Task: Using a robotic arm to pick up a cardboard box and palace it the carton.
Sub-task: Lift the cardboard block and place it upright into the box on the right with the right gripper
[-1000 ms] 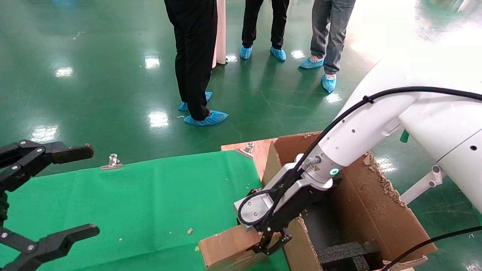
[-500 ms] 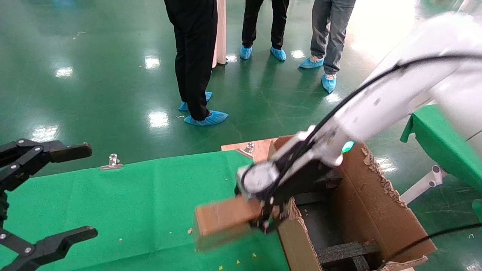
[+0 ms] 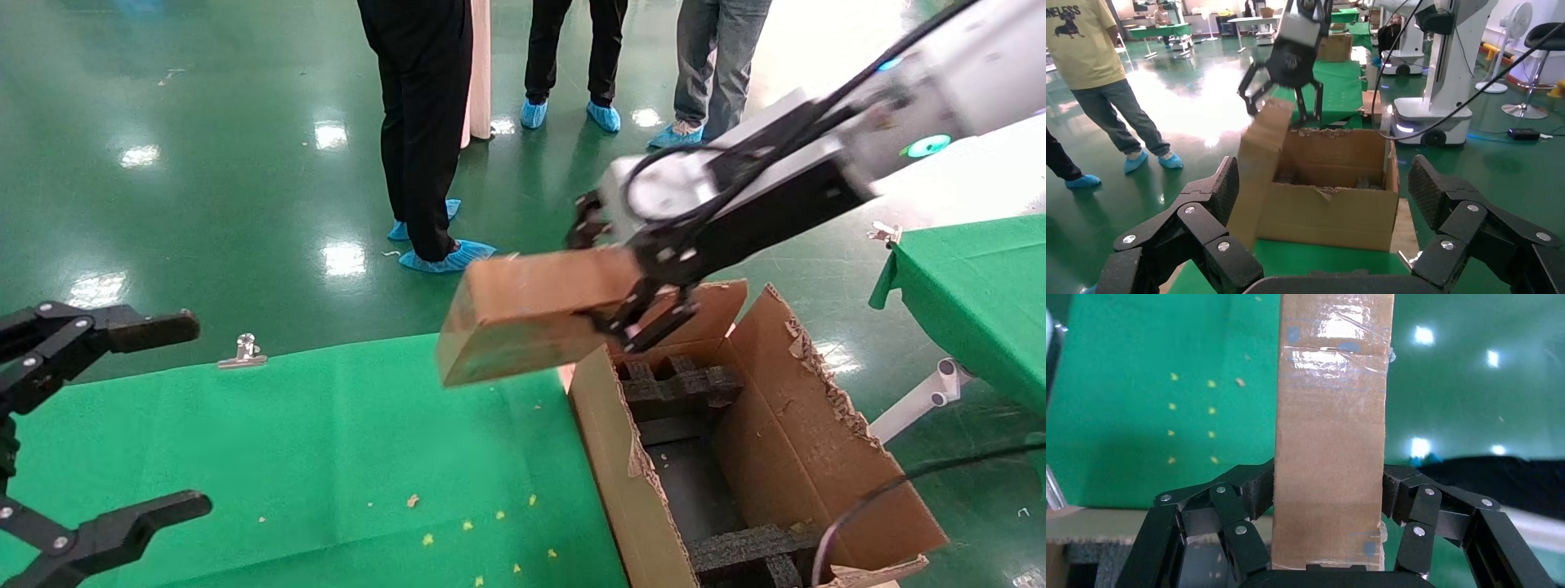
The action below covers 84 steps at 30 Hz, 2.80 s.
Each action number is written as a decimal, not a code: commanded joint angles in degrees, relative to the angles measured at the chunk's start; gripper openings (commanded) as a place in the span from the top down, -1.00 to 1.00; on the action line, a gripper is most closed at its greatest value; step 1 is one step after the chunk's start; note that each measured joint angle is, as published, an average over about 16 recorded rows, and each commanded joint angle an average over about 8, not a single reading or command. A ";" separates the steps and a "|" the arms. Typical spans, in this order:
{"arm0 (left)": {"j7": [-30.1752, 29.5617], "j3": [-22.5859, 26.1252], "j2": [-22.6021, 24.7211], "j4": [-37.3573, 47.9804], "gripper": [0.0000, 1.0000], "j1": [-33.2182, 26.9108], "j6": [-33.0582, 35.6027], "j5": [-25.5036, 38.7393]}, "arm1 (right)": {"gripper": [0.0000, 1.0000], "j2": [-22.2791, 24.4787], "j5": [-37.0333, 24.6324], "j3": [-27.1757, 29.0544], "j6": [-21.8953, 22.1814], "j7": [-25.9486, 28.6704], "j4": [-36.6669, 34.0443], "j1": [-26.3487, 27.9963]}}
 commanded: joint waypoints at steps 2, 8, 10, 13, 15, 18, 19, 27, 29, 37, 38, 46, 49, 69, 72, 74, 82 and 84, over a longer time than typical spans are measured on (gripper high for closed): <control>0.00 0.00 0.00 0.00 -1.00 0.00 0.00 0.00 | 1.00 2.22 1.37 -2.11 -0.09 -0.98 -1.42 2.89; 0.00 0.01 0.00 0.00 -1.00 0.00 0.00 -0.01 | 1.00 7.80 0.49 -8.64 -0.19 -3.23 -4.14 7.71; 0.01 0.01 0.00 0.00 -1.00 0.00 0.00 -0.01 | 1.00 9.54 -0.11 -11.04 -0.20 -3.95 -5.07 9.09; 0.01 0.01 -0.01 0.00 -1.00 0.00 -0.01 -0.01 | 1.00 11.82 -1.00 -14.52 -0.21 -4.79 -6.37 10.90; 0.01 0.02 -0.01 0.00 -1.00 0.00 -0.01 -0.01 | 1.00 13.20 -1.21 -16.68 -0.21 -5.19 -7.24 11.87; 0.01 0.02 -0.01 0.00 -1.00 0.00 -0.01 -0.01 | 1.00 14.92 -1.24 -19.69 -0.17 -5.62 -8.35 12.80; 0.01 0.02 -0.01 0.00 -1.00 0.00 -0.01 -0.01 | 1.00 15.40 -1.03 -20.59 -0.15 -5.72 -8.68 12.90; 0.01 0.02 -0.01 0.01 -1.00 0.00 -0.02 -0.04 | 1.00 17.57 1.27 -25.54 0.33 -5.92 -10.70 12.35; 0.01 0.02 -0.01 0.01 -1.00 0.01 -0.02 -0.05 | 1.00 17.82 1.68 -25.98 0.40 -5.81 -11.04 12.27; 0.02 0.02 -0.01 0.02 -1.00 0.01 -0.02 -0.06 | 1.00 17.74 2.24 -25.92 0.95 -5.02 -11.23 11.77; 0.02 0.02 -0.01 0.02 -1.00 0.01 -0.02 -0.06 | 1.00 17.71 2.52 -25.89 1.24 -4.30 -11.39 11.48; 0.02 0.03 -0.01 0.03 -1.00 0.00 -0.02 -0.07 | 1.00 17.91 5.14 -27.07 6.22 11.18 -12.45 6.88; 0.02 0.03 -0.01 0.03 -1.00 0.00 -0.02 -0.07 | 1.00 18.48 4.53 -28.02 8.64 19.69 -11.00 5.67; 0.03 0.05 -0.02 0.03 -1.00 0.00 -0.02 -0.08 | 1.00 29.05 -5.72 -32.89 25.85 67.88 13.23 3.81; 0.03 0.05 -0.02 0.03 -1.00 0.00 -0.02 -0.08 | 1.00 29.92 -7.39 -33.32 28.18 71.20 15.73 3.45; 0.03 0.05 -0.02 0.03 -1.00 0.00 -0.02 -0.08 | 1.00 30.17 -8.32 -33.59 29.68 72.92 16.97 3.08; 0.04 0.06 -0.02 0.03 -1.00 -0.01 -0.03 -0.09 | 1.00 29.38 -10.78 -34.78 34.75 77.90 19.33 0.91; 0.04 0.06 -0.03 0.03 -1.00 -0.01 -0.03 -0.09 | 1.00 29.00 -11.22 -35.11 35.96 78.86 19.56 0.21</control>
